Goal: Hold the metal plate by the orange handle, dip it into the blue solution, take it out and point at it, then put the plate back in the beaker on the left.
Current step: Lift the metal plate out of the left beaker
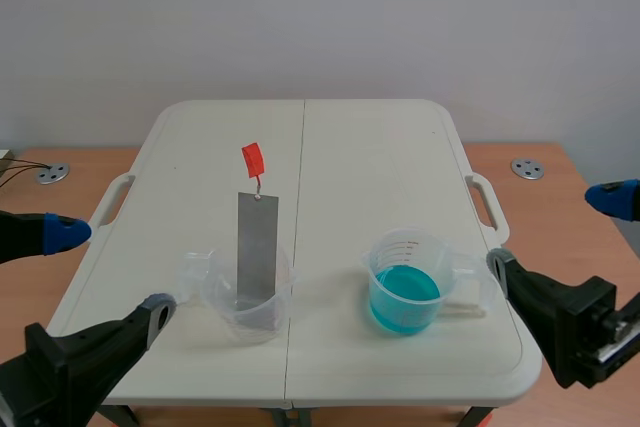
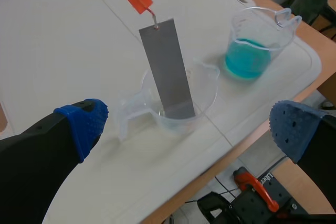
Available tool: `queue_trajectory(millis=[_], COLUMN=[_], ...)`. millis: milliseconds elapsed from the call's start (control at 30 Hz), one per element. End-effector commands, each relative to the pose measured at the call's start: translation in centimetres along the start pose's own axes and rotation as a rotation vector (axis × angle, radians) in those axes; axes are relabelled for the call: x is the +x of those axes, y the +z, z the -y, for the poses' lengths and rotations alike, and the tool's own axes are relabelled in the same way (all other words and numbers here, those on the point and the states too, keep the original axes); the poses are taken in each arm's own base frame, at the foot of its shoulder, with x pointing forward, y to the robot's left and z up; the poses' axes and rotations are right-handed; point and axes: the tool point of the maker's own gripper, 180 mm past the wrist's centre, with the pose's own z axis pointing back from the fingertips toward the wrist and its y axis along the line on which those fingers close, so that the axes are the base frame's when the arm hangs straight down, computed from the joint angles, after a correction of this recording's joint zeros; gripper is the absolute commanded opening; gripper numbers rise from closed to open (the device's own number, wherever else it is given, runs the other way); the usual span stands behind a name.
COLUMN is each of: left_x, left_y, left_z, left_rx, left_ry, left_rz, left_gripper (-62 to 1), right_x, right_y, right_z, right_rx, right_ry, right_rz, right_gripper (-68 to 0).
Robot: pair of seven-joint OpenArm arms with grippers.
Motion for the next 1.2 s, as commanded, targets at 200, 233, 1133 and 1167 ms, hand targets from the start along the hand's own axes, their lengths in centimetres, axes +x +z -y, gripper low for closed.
queue_trajectory(millis=[200,233,1133,1167], left_x=[0.55,0.55,0.52,0.52], left_y=[0.01,0.01,0.01,0.01], left_z=[-0.04,-0.04,-0.06,-0.14], left_rx=[0.003,0.003,0.004,0.008], left_ry=[0.006,0.006,0.002,0.002], left_rz=[0.023,0.023,0.021,0.021], left_gripper=[1.4,1.4,1.4,1.4], right_x=[0.73,0.73,1.27,1.28], right_y=[-0.06,-0.06,-0.32,-0.33], right_z=[-0.04,-0.04,0.24,0.25], right_rx=[0.003,0.003,-0.001,-0.001], right_ry=[0.006,0.006,0.014,0.014], right_rz=[0.021,0.021,0.038,0.039], right_gripper=[-1.2,-1.2,-1.2,-1.2])
